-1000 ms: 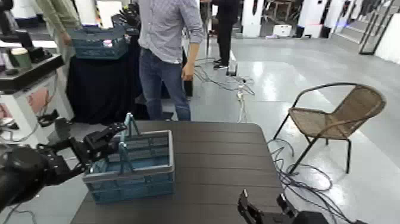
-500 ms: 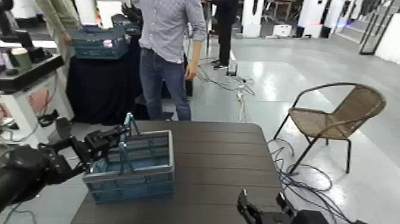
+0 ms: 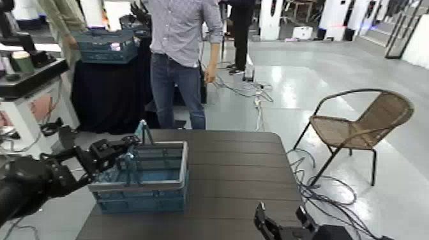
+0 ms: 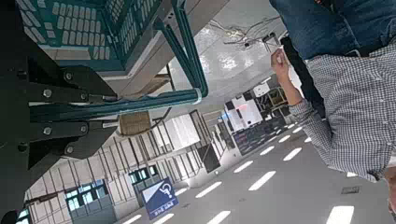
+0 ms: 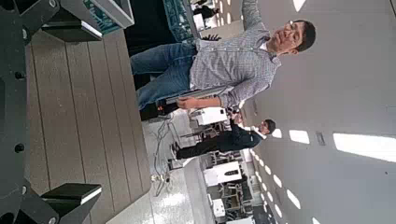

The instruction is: Grasp the handle of the crate.

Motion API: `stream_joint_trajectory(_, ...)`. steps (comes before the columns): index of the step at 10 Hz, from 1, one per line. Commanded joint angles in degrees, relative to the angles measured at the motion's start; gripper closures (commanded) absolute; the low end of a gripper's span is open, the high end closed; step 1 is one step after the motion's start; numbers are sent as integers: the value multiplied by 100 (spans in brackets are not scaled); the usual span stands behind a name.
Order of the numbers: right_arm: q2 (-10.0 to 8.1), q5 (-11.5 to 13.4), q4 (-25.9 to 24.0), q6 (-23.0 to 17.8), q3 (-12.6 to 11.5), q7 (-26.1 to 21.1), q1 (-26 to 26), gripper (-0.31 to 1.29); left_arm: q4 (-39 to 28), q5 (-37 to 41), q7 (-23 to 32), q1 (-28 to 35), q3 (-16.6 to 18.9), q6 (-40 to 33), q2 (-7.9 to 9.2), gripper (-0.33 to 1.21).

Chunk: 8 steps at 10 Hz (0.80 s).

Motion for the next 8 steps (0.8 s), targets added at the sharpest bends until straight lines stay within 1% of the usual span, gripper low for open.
stream_joint_trajectory(1,0,-7,-18,0,-35,-9,35,16,-176,-1,-39,136,75,-27,-31,120)
stream_joint_trajectory(2,18,-7,-35,0,-61,-9,70,16,-404,-1,-57,277,172,8,-31,120)
stream_joint_trajectory(5,27,19,-97,53,-132,-53,140,16,-1538,17,5,1006,646,69,-84,120)
stream_joint_trajectory(6,27,28,-106,53,-132,-62,149,15,-2012,87,163,1288,840,87,-93,120)
stream_joint_trajectory(8,35,63,-114,26,-149,-106,167,15,-3208,280,857,1894,1253,254,-93,120)
